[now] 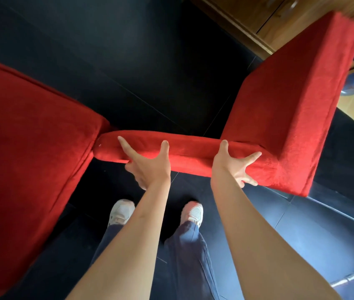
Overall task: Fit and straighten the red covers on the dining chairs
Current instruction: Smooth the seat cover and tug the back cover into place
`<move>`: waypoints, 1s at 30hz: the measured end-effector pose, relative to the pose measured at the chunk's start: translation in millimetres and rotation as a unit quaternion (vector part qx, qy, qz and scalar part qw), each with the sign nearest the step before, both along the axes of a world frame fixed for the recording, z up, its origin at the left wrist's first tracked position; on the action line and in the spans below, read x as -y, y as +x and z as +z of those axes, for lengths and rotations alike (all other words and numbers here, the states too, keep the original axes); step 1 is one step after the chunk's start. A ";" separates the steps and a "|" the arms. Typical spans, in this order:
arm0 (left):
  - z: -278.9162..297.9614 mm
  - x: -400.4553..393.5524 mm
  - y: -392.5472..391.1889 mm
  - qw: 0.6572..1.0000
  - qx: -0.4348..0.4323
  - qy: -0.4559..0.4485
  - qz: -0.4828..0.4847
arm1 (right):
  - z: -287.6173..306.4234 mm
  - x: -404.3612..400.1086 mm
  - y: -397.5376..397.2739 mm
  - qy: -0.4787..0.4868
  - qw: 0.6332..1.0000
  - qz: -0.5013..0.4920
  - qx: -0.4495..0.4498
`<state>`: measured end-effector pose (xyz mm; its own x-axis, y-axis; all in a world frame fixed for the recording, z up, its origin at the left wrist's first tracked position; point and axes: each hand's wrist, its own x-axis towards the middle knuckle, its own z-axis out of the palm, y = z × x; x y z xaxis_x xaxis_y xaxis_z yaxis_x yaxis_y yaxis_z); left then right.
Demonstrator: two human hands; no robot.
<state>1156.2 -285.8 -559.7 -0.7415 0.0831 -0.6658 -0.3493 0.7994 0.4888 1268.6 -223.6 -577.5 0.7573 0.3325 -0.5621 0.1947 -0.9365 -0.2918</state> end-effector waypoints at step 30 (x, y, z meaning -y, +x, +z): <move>-18.9 86.6 -60.2 0.991 -0.086 0.083 -0.063 | -2.0 35.8 -114.7 -0.035 0.822 0.557 0.109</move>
